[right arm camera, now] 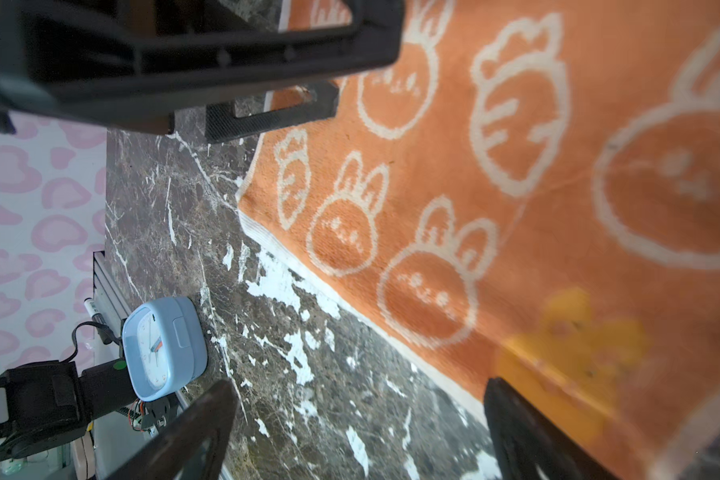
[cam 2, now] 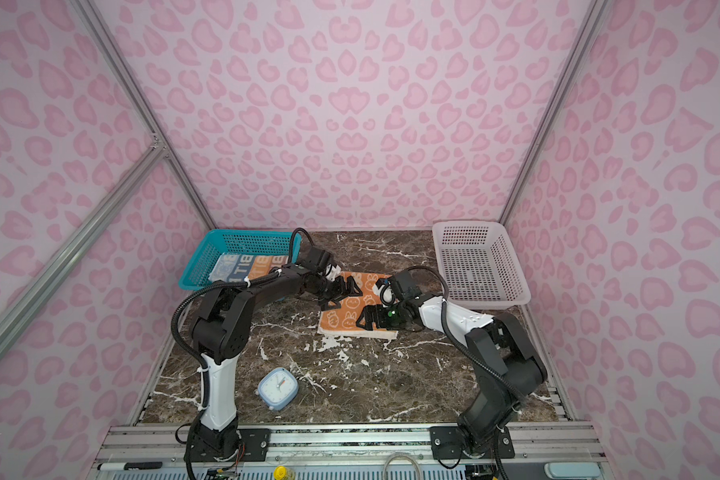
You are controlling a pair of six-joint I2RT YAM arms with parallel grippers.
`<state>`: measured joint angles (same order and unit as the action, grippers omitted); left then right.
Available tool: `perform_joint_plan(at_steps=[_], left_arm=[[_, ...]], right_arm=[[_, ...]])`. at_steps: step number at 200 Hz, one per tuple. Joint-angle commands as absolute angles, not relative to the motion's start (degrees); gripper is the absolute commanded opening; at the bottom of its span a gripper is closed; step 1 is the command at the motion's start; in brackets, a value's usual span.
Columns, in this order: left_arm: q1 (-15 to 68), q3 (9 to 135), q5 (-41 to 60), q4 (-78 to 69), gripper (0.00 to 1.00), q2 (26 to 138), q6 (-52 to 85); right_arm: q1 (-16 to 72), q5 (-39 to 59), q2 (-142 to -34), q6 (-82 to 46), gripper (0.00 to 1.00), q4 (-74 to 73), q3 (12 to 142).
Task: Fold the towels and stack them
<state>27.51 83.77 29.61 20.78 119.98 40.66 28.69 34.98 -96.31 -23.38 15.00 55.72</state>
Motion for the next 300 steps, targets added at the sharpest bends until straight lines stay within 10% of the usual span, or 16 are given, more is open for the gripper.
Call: perform_joint_plan(at_steps=[1,154,300], left_arm=[[27.52,84.02,28.83,20.8,0.98,121.02,40.39],[27.25,83.63,28.12,21.52,0.98,119.14,39.51],[25.55,88.72,27.74,26.49,0.98,116.63,34.25]], right_arm=[[29.63,36.19,-99.73,-24.68,0.95,12.66,55.69],[15.19,21.75,-94.6,-22.86,0.92,23.67,57.36],[11.16,18.13,-125.29,-11.05,0.45,33.75,91.82]])
